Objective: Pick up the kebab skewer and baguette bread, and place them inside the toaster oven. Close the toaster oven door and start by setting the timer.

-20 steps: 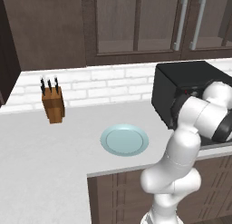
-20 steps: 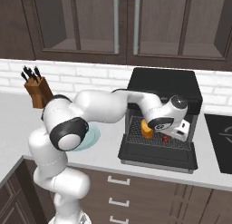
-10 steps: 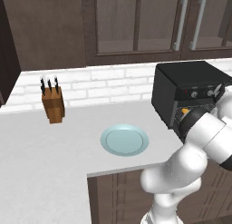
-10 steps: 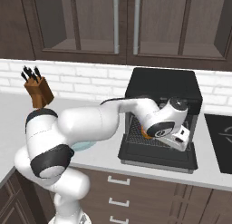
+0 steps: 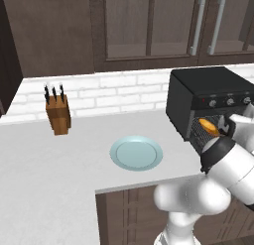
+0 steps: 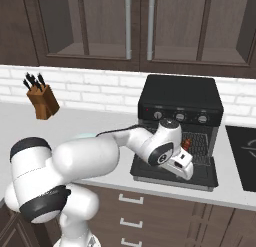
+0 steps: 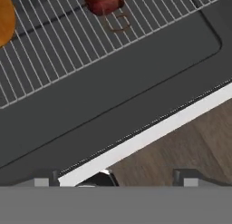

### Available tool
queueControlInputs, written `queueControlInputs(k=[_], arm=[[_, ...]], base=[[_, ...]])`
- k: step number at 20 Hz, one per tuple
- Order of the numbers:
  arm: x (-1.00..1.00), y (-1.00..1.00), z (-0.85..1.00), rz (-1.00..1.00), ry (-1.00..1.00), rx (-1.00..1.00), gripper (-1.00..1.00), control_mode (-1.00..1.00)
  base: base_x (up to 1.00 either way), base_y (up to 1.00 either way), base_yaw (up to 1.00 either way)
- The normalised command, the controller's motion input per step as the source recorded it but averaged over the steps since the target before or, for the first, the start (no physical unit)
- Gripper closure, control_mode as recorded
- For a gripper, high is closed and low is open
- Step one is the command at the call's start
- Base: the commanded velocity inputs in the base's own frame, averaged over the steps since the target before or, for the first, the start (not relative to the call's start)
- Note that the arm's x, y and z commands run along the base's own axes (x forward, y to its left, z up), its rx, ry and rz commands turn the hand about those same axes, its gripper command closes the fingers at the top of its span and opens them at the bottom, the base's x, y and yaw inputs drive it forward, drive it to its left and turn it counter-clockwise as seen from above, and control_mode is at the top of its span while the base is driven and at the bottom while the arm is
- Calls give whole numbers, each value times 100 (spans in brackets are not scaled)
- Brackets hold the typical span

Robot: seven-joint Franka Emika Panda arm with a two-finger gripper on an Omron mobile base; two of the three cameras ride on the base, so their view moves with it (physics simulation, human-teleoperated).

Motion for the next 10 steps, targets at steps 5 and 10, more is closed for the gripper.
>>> queueControlInputs(k=[5,10], arm=[[-4,-2,-31,-10,0,-3,-100,-100],[11,0,-21,-5,0,-3,-100,-100]], base=[[0,0,0],[0,0,0]])
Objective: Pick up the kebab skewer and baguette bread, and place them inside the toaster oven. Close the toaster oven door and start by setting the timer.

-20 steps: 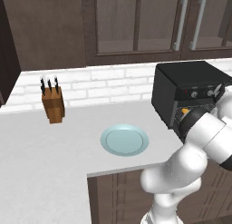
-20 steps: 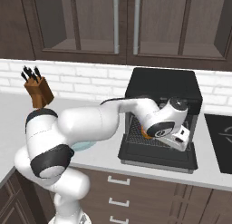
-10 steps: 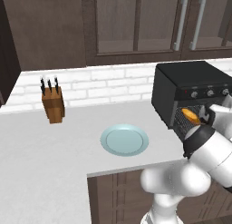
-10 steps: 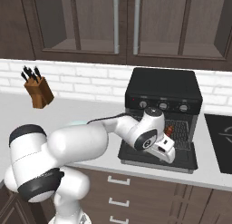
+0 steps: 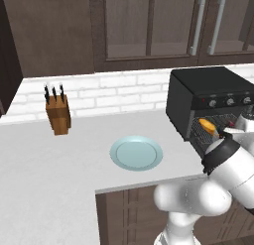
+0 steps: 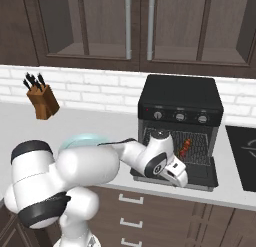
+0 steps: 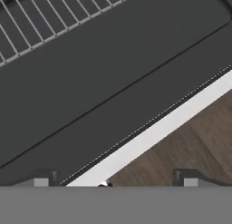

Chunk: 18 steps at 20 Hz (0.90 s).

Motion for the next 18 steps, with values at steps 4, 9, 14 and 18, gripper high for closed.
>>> queueControlInputs(k=[4,9,14,18], arm=[[34,0,-8,-1,0,-4,-100,-100],[38,0,-6,-1,0,-5,-100,-100],[22,0,-16,-3,0,-4,-100,-100],[24,0,-13,-7,0,0,-100,-100]], base=[[0,0,0],[0,0,0],[0,0,0],[0,0,0]])
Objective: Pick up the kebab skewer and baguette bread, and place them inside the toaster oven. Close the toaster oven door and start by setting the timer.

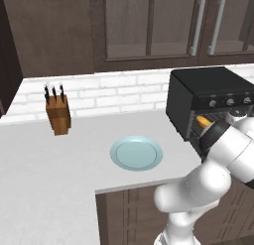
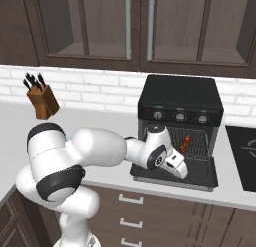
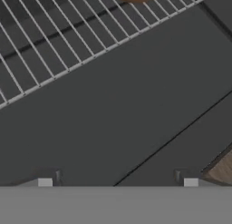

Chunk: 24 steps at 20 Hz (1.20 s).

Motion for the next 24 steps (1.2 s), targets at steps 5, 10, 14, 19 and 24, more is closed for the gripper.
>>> queueControlInputs(k=[5,10,14,19,24], arm=[[53,0,-1,-16,0,1,-100,-100],[36,0,0,-26,0,8,-100,-100],[29,0,-2,-30,0,9,-100,-100],[61,0,0,-26,-2,8,-100,-100],[45,0,0,-20,-2,6,-100,-100]], base=[[0,0,0],[0,0,0],[0,0,0],[0,0,0],[0,0,0]])
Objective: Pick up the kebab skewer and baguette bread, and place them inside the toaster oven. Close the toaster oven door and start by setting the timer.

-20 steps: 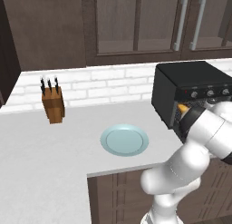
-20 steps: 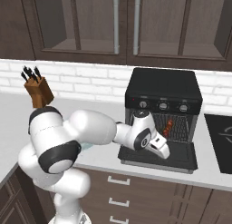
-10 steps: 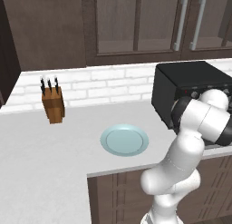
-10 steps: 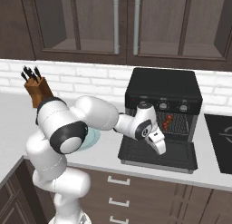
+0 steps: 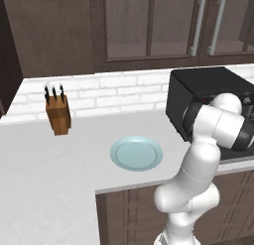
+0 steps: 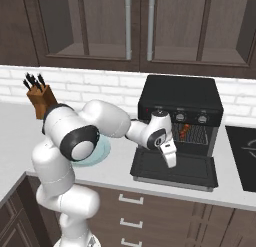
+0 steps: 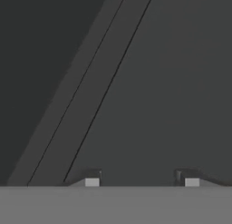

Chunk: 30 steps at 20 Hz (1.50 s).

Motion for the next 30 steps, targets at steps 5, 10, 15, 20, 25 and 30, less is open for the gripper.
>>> queueControlInputs(k=[5,10,15,20,25,30], arm=[[-7,0,0,-8,-5,5,-100,-100],[-82,0,9,0,-4,2,-100,-100],[-100,0,39,23,0,0,-100,-100],[-93,20,19,59,6,0,-100,-100],[-60,8,-1,71,11,-1,-100,-100],[25,8,-19,46,3,0,-100,-100]], base=[[0,0,0],[0,0,0],[0,0,0],[0,0,0],[0,0,0],[0,0,0]])
